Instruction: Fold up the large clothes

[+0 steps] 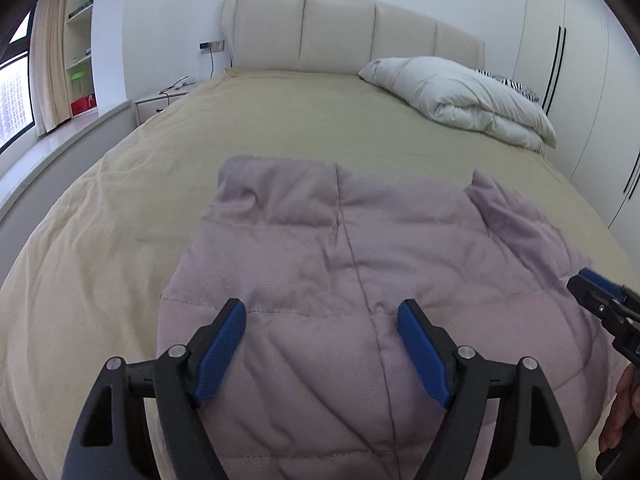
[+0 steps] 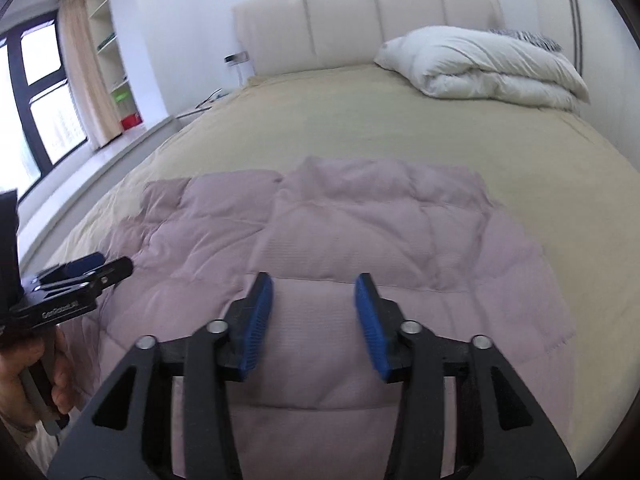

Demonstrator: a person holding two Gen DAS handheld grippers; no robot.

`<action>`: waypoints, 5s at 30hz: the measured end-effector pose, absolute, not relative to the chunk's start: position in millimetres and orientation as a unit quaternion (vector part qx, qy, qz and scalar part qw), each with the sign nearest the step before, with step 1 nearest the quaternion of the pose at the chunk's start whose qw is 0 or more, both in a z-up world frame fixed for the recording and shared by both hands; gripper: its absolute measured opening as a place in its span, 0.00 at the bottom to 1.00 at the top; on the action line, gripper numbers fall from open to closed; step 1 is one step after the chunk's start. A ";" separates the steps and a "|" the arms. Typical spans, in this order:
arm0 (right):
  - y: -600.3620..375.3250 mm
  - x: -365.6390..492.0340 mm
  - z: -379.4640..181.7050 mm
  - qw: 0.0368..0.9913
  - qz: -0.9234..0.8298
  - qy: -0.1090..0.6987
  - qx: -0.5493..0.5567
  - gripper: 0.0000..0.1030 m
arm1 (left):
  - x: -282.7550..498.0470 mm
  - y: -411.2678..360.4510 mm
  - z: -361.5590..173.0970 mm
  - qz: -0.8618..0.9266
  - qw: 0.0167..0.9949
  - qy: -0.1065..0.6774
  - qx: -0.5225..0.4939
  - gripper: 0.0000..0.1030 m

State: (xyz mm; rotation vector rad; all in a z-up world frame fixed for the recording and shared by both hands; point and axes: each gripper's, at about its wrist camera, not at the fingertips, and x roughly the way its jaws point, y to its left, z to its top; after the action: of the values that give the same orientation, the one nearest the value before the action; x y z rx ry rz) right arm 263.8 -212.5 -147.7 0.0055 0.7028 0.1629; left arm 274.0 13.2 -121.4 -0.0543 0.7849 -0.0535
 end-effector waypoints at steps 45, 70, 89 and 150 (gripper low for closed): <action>-488.7 228.5 -203.2 0.832 0.136 0.384 0.377 0.76 | 264.7 153.3 -191.7 -0.185 0.727 0.496 -0.436 0.86; -489.9 339.8 -254.8 0.763 0.201 0.457 0.412 0.76 | 276.0 145.4 -201.7 -0.228 0.702 0.525 -0.423 0.70; -377.1 376.3 -213.3 0.803 0.179 0.543 0.165 0.42 | 279.0 99.9 -153.5 -0.157 0.781 0.536 -0.280 0.38; -333.7 220.3 -93.8 0.907 0.080 0.355 0.210 0.55 | 89.3 187.8 -101.1 -0.062 0.855 0.434 -0.278 0.57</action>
State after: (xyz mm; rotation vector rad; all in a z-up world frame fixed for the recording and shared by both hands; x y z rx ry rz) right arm 220.3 -333.7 -93.8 0.4344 0.7325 0.1643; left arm 89.3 187.8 -101.1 -0.5855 0.9121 -0.1299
